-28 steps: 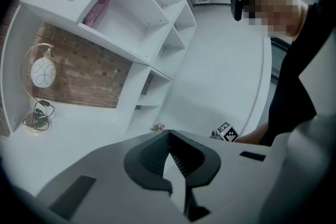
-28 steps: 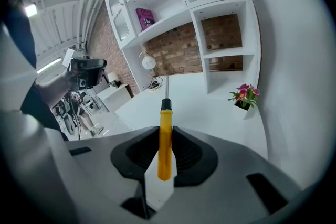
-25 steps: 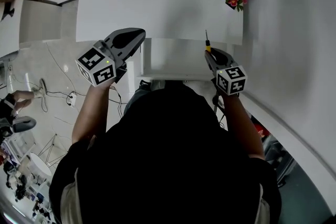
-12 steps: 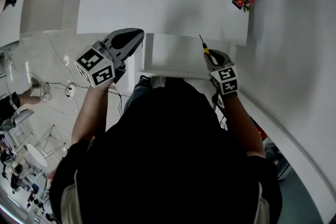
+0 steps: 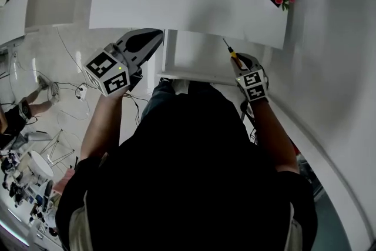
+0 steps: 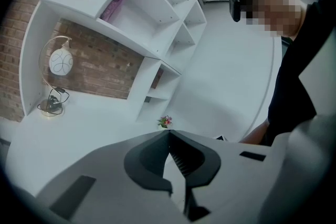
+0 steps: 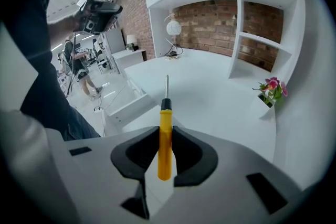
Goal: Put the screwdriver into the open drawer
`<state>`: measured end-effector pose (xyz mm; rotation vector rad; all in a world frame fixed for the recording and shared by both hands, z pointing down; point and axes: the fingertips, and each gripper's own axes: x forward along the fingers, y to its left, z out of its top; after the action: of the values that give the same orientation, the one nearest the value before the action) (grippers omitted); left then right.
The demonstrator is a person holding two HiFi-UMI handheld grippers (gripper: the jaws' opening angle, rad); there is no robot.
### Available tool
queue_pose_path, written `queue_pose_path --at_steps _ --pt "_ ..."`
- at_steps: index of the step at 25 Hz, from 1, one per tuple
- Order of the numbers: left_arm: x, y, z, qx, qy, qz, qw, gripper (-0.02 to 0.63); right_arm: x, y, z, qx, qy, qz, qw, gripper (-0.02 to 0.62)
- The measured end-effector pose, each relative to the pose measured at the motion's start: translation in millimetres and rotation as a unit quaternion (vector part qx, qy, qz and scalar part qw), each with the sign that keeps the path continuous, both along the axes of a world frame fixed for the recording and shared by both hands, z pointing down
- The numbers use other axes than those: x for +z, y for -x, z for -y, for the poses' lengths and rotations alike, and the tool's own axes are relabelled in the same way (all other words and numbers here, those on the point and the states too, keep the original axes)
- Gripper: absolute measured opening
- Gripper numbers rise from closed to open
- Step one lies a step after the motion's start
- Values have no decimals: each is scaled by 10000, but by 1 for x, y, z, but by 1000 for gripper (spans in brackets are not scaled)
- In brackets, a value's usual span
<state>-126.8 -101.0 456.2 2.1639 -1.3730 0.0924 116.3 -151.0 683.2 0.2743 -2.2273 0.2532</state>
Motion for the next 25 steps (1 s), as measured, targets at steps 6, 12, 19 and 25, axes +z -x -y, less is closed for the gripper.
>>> queue_pose_path --at_steps 6,12,19,25 --pt "5 -1 -5 -58 80 40 9999 15 22 -2 -5 -185 7 -120 9998 84" --pt "6 0 -12 -126 189 122 9997 15 41 -2 -7 -338 67 -243 9991 84" --pt "10 4 -18 -199 318 143 9992 15 65 4 -17 -574 127 -381 9975 84" --pt "18 6 -18 -145 323 204 9992 15 82 14 -21 -758 208 -464 9958 84"
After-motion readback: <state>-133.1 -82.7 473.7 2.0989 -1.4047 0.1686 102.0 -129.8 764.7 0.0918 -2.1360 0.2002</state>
